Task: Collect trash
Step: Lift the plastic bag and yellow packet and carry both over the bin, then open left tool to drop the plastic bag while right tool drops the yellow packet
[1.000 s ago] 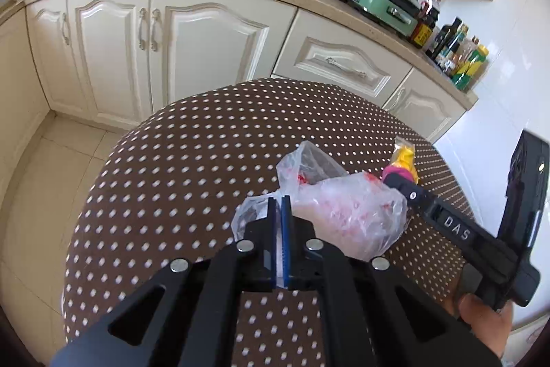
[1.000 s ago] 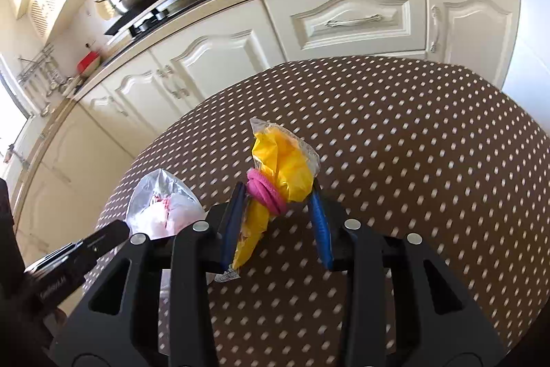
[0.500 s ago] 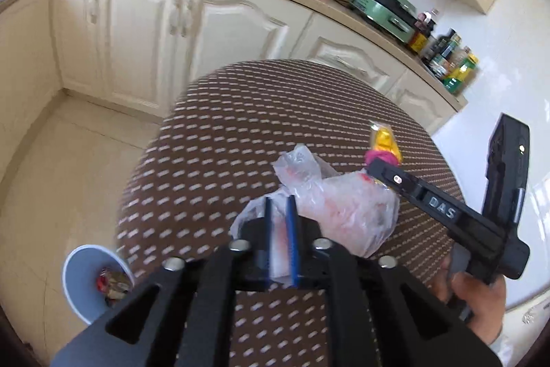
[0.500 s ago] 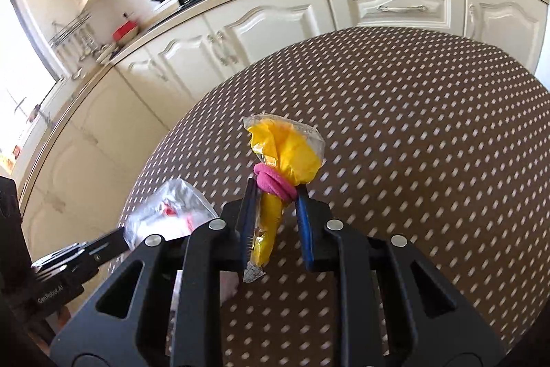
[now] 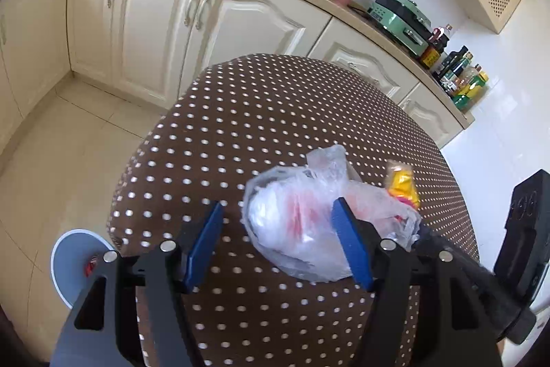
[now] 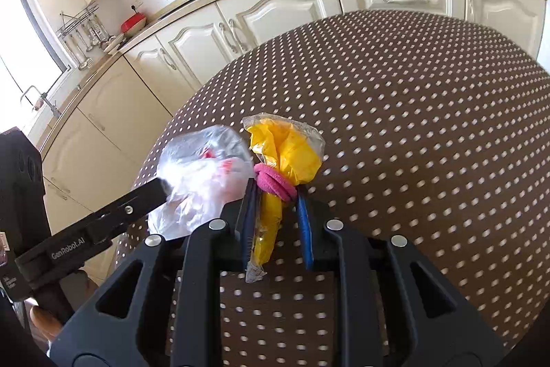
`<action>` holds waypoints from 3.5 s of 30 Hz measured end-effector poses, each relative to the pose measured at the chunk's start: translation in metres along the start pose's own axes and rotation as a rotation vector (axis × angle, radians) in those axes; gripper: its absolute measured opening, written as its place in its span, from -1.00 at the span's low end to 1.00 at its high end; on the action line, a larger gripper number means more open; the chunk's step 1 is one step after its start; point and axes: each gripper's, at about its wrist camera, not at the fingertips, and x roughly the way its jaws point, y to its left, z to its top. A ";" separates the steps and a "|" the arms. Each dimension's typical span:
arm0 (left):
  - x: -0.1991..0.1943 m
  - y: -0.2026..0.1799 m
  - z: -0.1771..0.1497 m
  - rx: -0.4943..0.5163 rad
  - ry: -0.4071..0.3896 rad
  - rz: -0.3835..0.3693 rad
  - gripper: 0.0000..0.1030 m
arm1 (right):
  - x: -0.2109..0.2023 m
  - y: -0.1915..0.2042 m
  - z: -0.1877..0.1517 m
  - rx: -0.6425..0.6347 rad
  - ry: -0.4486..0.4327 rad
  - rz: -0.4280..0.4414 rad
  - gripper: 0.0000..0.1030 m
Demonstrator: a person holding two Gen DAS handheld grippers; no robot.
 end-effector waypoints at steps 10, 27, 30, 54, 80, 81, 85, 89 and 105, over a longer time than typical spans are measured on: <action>-0.020 0.007 -0.005 -0.021 -0.080 -0.001 -0.68 | 0.002 0.023 -0.005 -0.045 -0.036 -0.041 -0.58; -0.137 0.144 -0.032 -0.266 -0.278 0.047 -0.71 | 0.018 0.171 -0.026 -0.238 -0.063 0.124 -0.58; -0.161 0.186 -0.049 -0.342 -0.320 0.106 -0.72 | 0.038 0.209 -0.040 -0.287 -0.037 0.160 -0.58; -0.064 0.380 -0.135 -0.548 -0.080 0.544 -0.72 | 0.257 0.294 -0.173 -0.423 0.354 0.150 -0.58; 0.006 0.394 -0.150 -0.465 0.120 0.600 -0.07 | 0.315 0.301 -0.203 -0.423 0.442 0.125 -0.58; 0.007 0.395 -0.150 -0.466 0.121 0.604 -0.07 | 0.318 0.303 -0.204 -0.425 0.443 0.125 -0.58; 0.009 0.397 -0.150 -0.470 0.127 0.605 -0.05 | 0.325 0.305 -0.207 -0.425 0.451 0.129 -0.57; 0.010 0.400 -0.151 -0.480 0.134 0.610 -0.05 | 0.333 0.307 -0.209 -0.422 0.457 0.131 -0.57; 0.014 0.412 -0.155 -0.513 0.155 0.610 -0.05 | 0.348 0.303 -0.217 -0.405 0.469 0.144 -0.54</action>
